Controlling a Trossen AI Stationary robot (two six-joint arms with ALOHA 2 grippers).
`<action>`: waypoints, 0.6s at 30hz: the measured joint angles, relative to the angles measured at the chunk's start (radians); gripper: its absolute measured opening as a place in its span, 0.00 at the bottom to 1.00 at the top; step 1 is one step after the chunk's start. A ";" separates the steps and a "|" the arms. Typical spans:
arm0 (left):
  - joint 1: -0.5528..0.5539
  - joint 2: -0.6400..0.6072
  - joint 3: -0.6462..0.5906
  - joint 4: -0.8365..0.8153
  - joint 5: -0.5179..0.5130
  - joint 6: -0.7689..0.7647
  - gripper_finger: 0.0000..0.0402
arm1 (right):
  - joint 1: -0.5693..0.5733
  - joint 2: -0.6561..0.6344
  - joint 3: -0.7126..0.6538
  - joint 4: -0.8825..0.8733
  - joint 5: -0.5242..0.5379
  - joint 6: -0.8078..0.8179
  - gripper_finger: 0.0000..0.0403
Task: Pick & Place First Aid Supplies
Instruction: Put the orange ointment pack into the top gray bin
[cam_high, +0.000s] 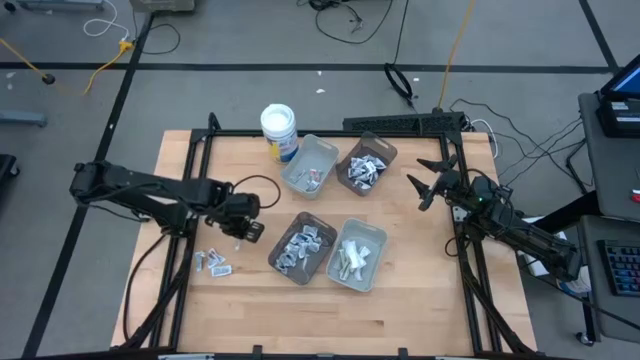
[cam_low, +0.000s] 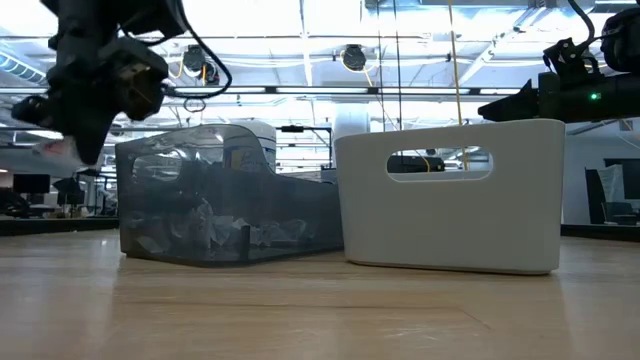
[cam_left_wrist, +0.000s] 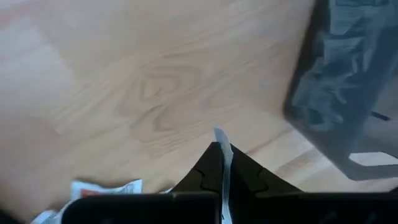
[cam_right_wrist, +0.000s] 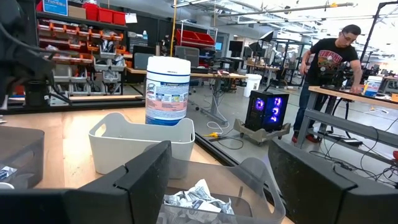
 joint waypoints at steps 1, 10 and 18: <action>0.002 0.001 0.017 -0.024 -0.007 0.003 0.01 | 0.000 0.000 0.000 0.000 0.000 0.000 0.65; 0.107 0.141 0.171 -0.189 -0.054 0.118 0.01 | 0.000 0.000 0.000 0.000 0.000 0.000 0.65; 0.256 0.330 0.356 -0.214 -0.089 0.270 0.01 | 0.000 0.000 0.000 0.000 0.000 0.000 0.65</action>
